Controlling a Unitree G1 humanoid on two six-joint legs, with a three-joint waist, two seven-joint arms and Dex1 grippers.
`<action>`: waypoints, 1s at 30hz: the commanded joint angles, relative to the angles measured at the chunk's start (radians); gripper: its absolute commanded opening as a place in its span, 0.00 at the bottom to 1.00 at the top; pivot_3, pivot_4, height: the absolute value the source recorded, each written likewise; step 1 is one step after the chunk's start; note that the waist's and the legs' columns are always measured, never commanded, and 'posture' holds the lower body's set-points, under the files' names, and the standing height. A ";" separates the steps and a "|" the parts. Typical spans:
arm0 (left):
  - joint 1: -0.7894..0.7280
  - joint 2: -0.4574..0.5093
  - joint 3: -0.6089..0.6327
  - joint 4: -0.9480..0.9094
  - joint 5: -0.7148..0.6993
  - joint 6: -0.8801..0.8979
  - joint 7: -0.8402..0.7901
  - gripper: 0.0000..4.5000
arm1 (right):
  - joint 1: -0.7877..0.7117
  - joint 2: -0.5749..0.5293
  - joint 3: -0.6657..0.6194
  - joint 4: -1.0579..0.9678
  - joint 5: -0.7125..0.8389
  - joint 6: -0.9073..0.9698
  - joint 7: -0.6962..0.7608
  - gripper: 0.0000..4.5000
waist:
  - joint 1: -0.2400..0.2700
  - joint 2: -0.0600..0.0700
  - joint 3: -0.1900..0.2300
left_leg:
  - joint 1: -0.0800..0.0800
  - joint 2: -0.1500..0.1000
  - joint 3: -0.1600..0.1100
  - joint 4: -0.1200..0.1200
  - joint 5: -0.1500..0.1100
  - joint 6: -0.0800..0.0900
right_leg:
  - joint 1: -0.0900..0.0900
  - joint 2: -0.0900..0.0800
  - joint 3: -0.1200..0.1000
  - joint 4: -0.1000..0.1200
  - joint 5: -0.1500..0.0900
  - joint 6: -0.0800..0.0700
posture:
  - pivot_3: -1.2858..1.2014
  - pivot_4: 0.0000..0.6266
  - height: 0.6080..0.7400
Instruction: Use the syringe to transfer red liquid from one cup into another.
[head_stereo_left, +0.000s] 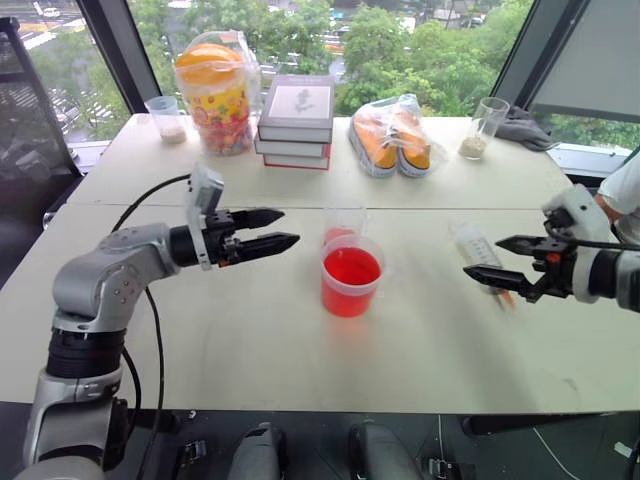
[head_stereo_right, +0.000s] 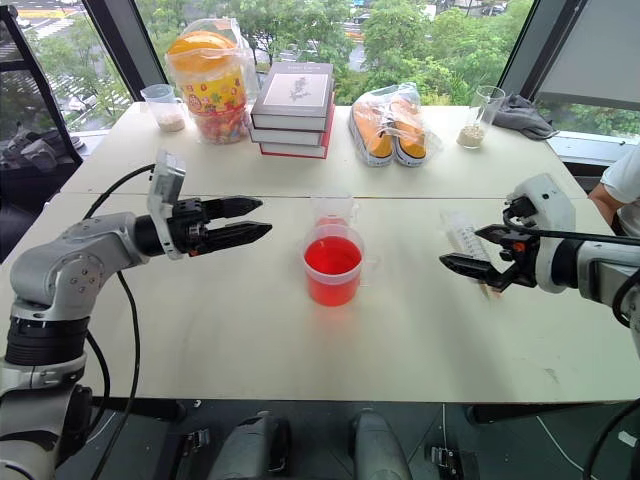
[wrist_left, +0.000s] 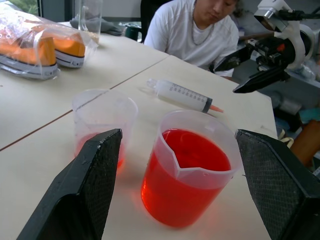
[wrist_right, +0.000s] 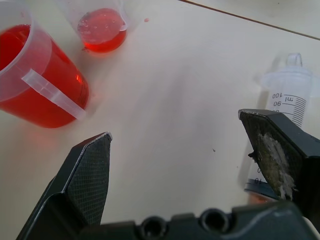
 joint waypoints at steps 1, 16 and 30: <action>-0.026 -0.004 0.006 -0.024 -0.016 -0.010 -0.001 0.83 | -0.001 -0.021 -0.049 -0.021 0.010 -0.012 -0.004 0.99 | 0.000 0.000 0.000 | 0.000 0.000 0.000 0.000 0.000 0.000 | 0.000 0.000 0.000 0.000 0.000 0.000 | 0.52 0.24 1.00; -0.041 -0.047 -0.018 0.001 0.000 -0.058 -0.006 0.83 | 0.017 -0.065 -0.044 0.047 -0.017 0.008 -0.038 0.99 | 0.001 0.000 0.000 | 0.000 0.000 0.000 0.000 0.000 0.000 | 0.000 0.000 0.000 0.000 0.000 0.000 | 0.52 0.24 1.00; -0.039 -0.086 -0.056 0.022 0.032 -0.109 -0.014 0.83 | -0.338 -0.106 0.324 0.365 -0.125 0.014 -0.014 0.99 | -0.004 0.000 0.000 | 0.000 0.000 0.001 0.001 0.000 0.000 | 0.000 0.000 0.001 0.000 -0.001 -0.001 | 0.52 0.24 1.00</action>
